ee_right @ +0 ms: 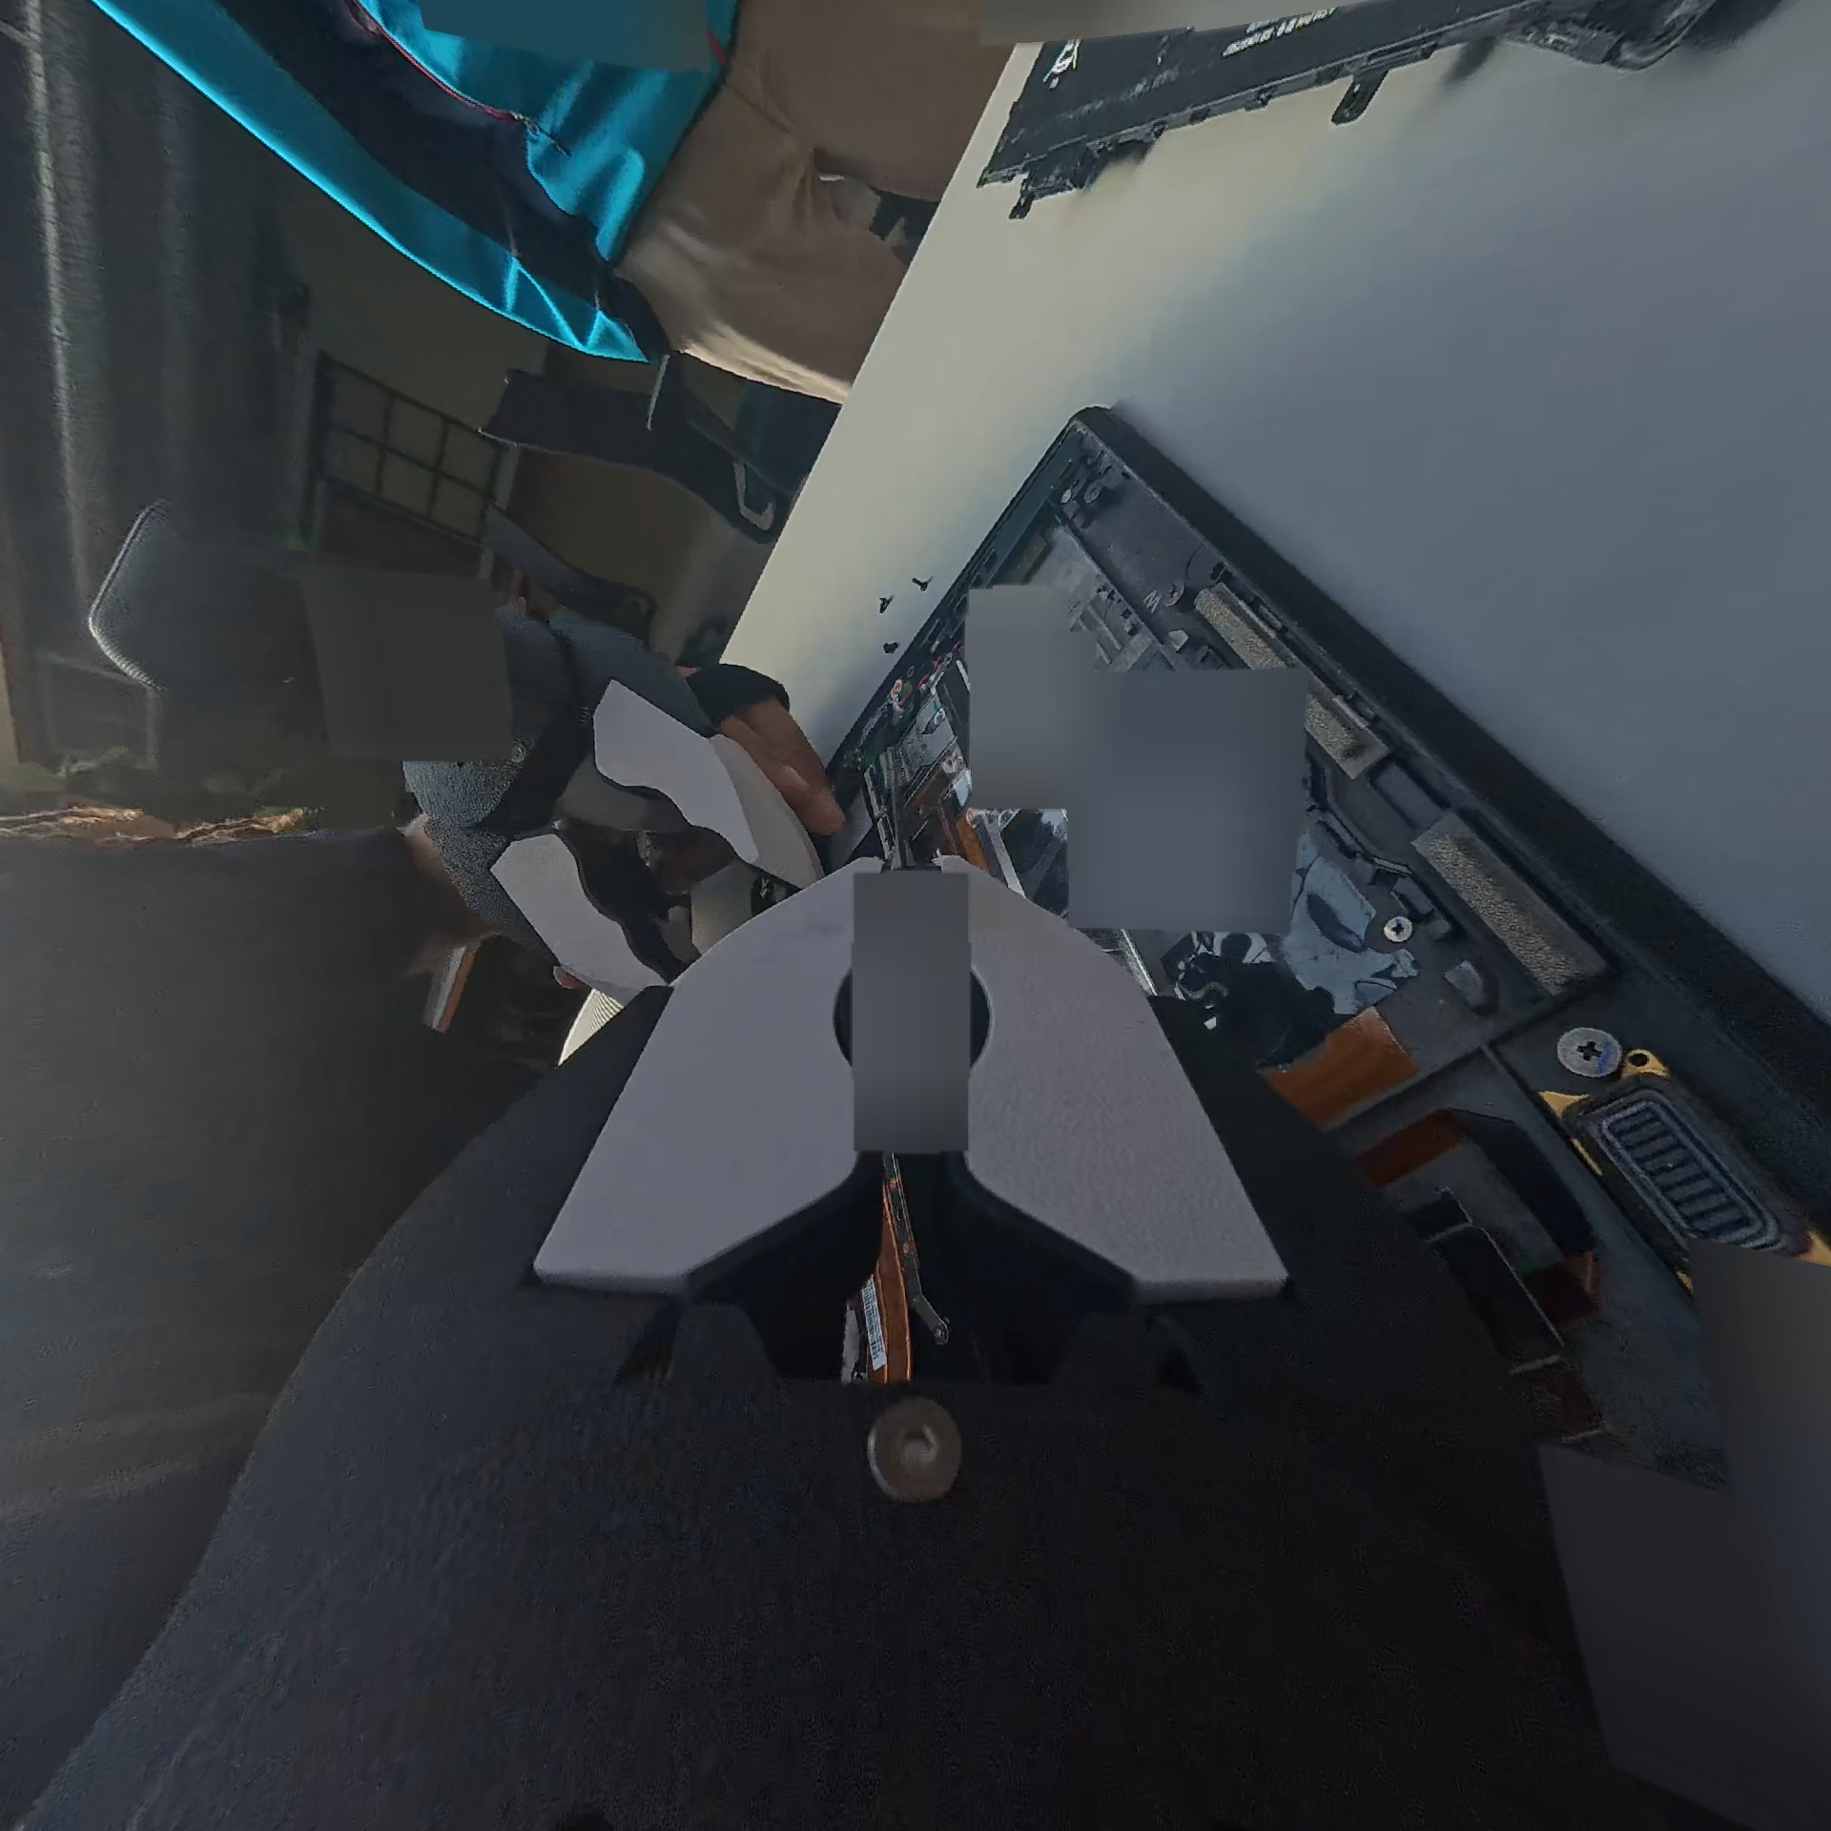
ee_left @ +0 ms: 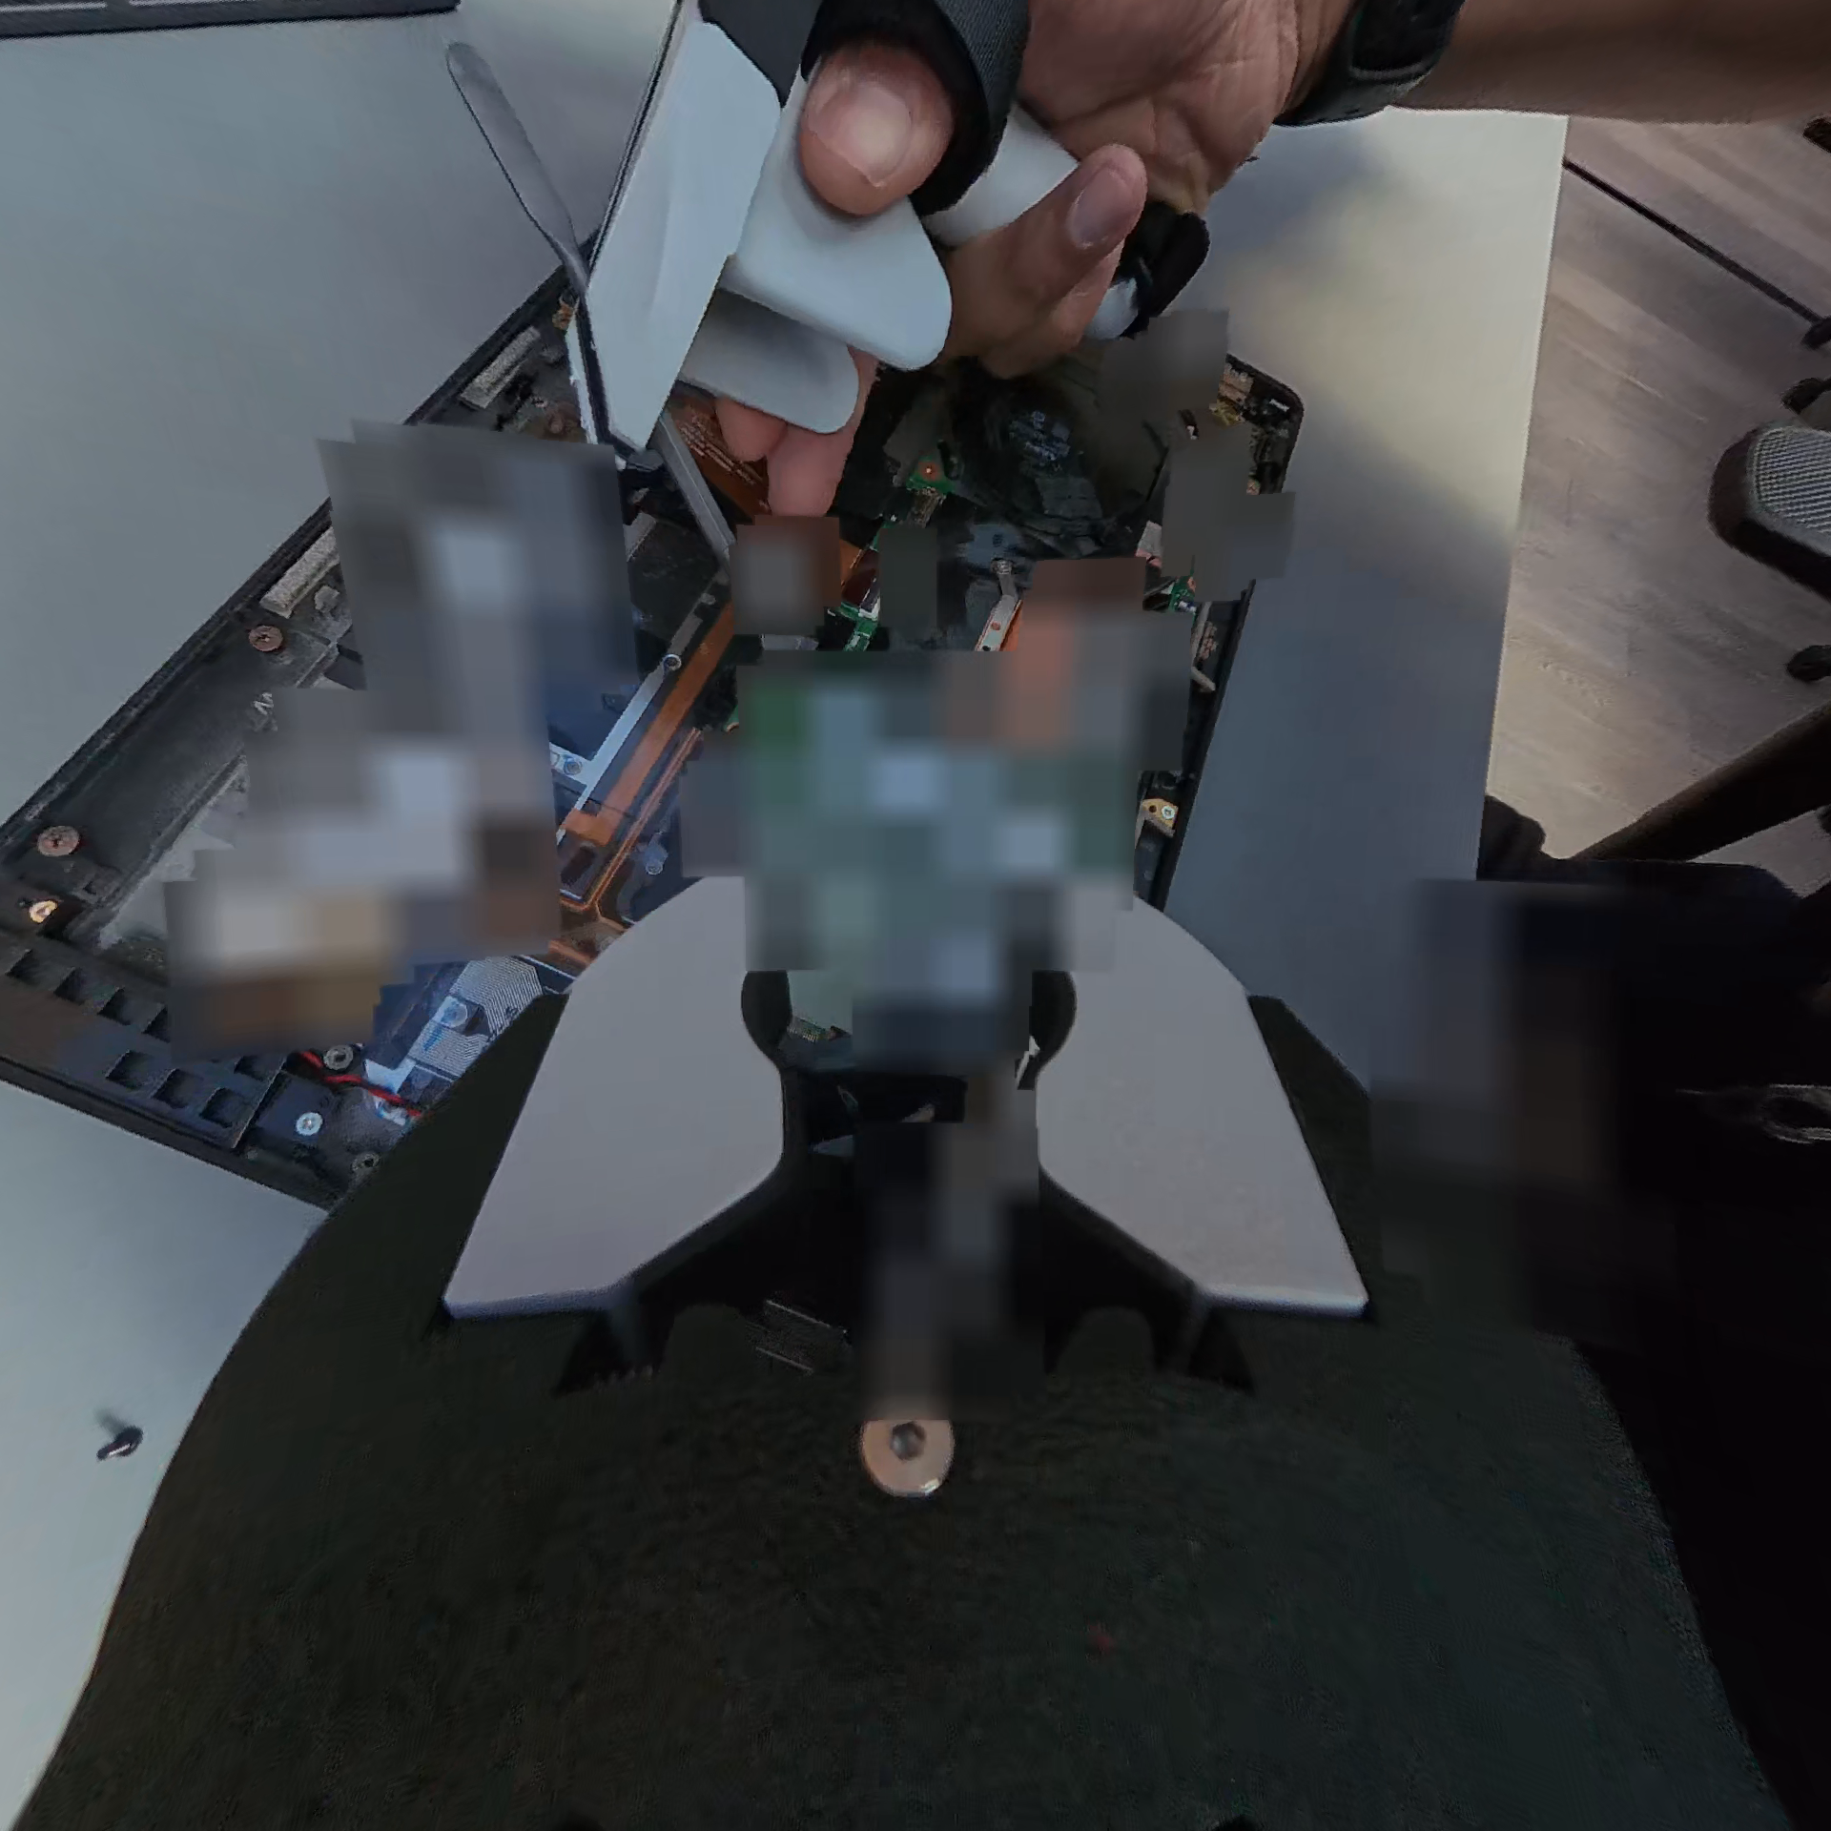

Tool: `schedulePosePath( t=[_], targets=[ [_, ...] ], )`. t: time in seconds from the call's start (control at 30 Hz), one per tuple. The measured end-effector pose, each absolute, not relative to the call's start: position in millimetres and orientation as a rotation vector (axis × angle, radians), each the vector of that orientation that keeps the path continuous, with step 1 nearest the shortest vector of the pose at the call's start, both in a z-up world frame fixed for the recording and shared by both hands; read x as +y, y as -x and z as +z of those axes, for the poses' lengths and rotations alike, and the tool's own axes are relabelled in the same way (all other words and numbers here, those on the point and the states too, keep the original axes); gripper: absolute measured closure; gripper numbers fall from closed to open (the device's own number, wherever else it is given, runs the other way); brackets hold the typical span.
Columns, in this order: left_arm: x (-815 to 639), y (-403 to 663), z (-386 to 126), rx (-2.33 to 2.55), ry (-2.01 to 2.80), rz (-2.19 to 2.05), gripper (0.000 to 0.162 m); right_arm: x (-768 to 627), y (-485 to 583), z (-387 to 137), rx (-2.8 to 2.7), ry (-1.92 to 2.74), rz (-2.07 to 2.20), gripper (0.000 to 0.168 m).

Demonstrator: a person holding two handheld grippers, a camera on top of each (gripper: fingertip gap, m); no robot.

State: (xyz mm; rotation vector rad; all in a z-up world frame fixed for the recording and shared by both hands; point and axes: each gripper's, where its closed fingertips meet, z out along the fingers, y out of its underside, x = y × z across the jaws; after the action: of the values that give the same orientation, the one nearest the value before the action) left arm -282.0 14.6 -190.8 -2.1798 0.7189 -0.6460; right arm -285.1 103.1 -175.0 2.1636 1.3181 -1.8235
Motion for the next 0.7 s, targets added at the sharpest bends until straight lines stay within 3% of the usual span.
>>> schedulePosePath(
  t=[0.2, 0.3, 0.33, 0.4, 0.53, 0.7],
  targets=[
    [27, 267, -184, 0.91, 2.151, -0.794, 0.102, 98, 287, -174, 1.382, -2.127, -1.814, 0.163],
    [35, 269, -196, 0.977, 2.2, -0.819, 0.104, 99, 287, -174, 1.376, -2.116, -1.824, 0.163],
    [38, 271, -198, 0.981, 2.213, -0.82, 0.106, 99, 287, -174, 1.372, -2.109, -1.834, 0.163],
    [42, 272, -199, 0.99, 2.219, -0.861, 0.127, 99, 288, -174, 1.373, -2.103, -1.842, 0.163],
    [48, 272, -198, 0.974, 2.248, -0.955, 0.143, 99, 287, -173, 1.369, -2.09, -1.866, 0.163],
    [52, 270, -205, 1.066, 2.319, -0.874, 0.142, 99, 287, -172, 1.37, -2.078, -1.873, 0.163]
  ],
)
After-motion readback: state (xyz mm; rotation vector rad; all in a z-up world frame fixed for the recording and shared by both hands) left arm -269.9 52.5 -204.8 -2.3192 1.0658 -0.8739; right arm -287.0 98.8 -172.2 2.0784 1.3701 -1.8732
